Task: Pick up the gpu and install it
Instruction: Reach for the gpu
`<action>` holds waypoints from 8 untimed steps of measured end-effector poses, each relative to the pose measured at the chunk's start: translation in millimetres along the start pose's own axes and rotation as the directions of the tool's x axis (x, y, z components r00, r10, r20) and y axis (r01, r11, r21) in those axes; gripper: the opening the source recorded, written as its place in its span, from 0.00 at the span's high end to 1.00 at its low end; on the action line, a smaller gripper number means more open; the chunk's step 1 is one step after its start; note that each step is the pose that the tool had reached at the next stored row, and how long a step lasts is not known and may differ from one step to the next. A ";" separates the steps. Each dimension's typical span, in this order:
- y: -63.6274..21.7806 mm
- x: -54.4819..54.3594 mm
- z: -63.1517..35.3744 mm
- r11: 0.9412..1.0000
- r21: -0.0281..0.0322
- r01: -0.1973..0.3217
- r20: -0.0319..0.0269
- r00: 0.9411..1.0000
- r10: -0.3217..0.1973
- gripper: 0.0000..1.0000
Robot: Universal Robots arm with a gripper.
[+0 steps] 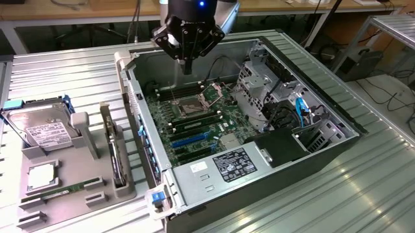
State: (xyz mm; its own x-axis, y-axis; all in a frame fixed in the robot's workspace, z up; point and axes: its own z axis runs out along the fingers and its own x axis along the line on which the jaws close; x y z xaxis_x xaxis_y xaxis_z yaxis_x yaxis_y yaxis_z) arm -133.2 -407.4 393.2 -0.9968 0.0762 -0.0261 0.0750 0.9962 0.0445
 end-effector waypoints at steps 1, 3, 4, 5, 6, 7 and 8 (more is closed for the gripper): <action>-2.1 3.0 -0.2 1.000 0.000 0.000 0.000 1.000 0.000 0.89; -7.8 12.8 -0.8 1.000 0.000 0.000 0.000 1.000 0.000 0.89; -9.7 15.9 -0.8 1.000 0.000 0.000 0.000 1.000 0.000 0.89; -11.7 19.3 -1.0 1.000 0.000 0.000 0.001 1.000 0.000 0.89; -13.4 22.4 -1.2 1.000 0.000 0.000 0.001 1.000 0.000 0.89; -15.4 26.0 -1.4 1.000 0.000 0.000 0.001 1.000 0.000 0.89; -17.1 29.2 -1.5 1.000 0.000 0.000 0.001 1.000 0.000 0.89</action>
State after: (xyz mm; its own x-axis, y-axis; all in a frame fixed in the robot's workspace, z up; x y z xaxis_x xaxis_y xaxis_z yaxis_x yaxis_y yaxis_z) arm -163.6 -422.3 393.2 -0.9967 0.0761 -0.0267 0.0748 0.9962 0.0444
